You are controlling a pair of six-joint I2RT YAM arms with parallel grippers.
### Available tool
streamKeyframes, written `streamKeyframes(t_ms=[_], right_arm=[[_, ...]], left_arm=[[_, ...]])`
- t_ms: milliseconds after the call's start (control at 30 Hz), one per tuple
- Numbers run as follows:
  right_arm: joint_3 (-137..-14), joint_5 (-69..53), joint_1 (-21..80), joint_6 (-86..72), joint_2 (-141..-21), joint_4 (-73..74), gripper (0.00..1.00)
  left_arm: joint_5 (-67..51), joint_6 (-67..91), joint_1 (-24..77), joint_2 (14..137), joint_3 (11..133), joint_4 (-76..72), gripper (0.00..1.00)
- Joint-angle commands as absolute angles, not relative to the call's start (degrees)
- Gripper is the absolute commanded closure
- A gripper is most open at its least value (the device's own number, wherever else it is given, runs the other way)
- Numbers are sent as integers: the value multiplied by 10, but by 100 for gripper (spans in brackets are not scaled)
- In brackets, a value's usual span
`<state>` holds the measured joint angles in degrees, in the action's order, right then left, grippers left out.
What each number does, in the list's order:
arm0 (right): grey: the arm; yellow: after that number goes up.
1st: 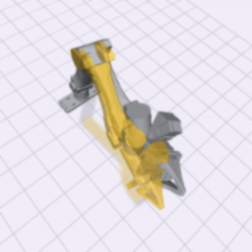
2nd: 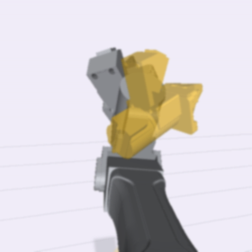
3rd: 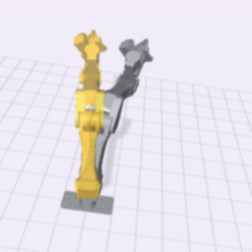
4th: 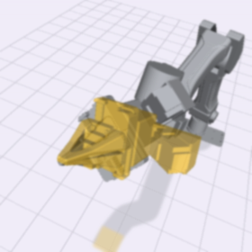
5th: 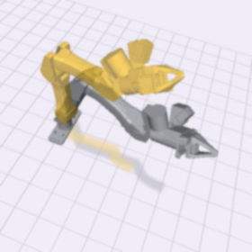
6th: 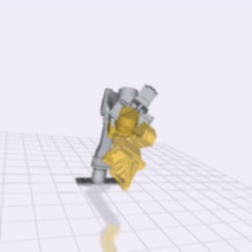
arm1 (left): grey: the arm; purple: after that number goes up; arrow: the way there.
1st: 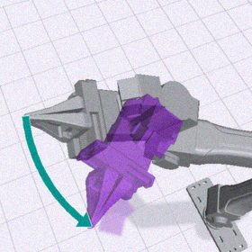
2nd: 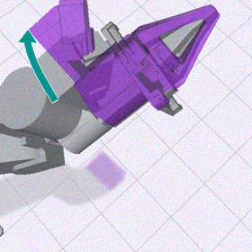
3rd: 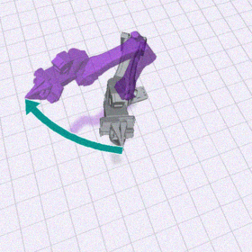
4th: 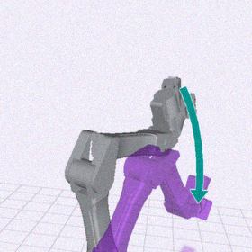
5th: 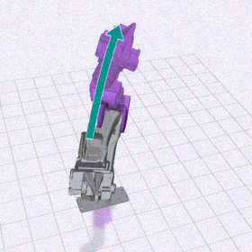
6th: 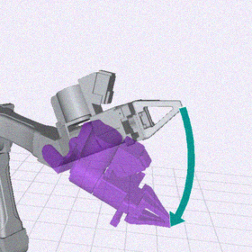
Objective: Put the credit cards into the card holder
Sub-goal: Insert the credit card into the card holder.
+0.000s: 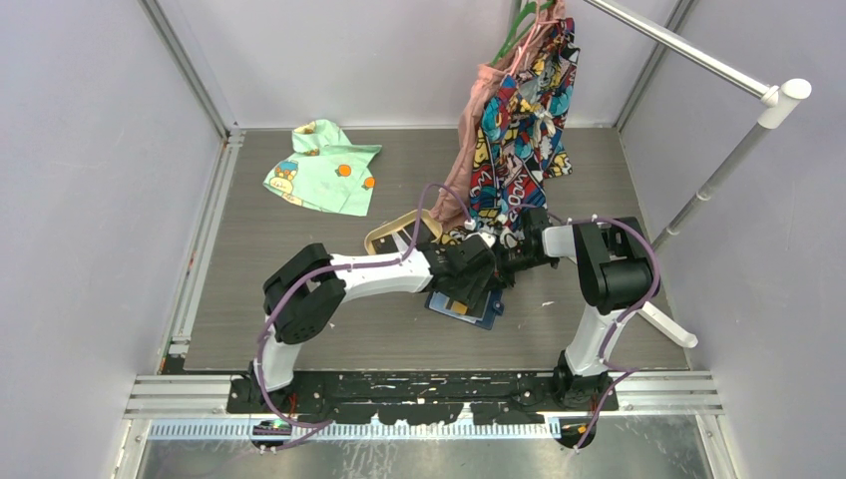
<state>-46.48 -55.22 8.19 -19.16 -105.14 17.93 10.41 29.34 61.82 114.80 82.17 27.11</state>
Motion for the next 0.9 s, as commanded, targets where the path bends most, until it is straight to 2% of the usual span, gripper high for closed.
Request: streamKeyframes(t_ms=[0,167,600,733,867], right_arm=[[-479,-539,85,-174,-1056,192,81],[-487,-544,85,-165,-1054,205,75],[-502,-529,67,-114,-1003,254,63],[-498,-516,64,-103,-975,263,61],[-496,-505,63,-101,-955,266,61]], left_arm=[[141,291,621,1148,835,285,38],[148,299,621,1148,832,287,45],[156,322,610,1139,824,292,52],[155,330,606,1134,821,291,65],[140,335,600,1133,817,286,66]])
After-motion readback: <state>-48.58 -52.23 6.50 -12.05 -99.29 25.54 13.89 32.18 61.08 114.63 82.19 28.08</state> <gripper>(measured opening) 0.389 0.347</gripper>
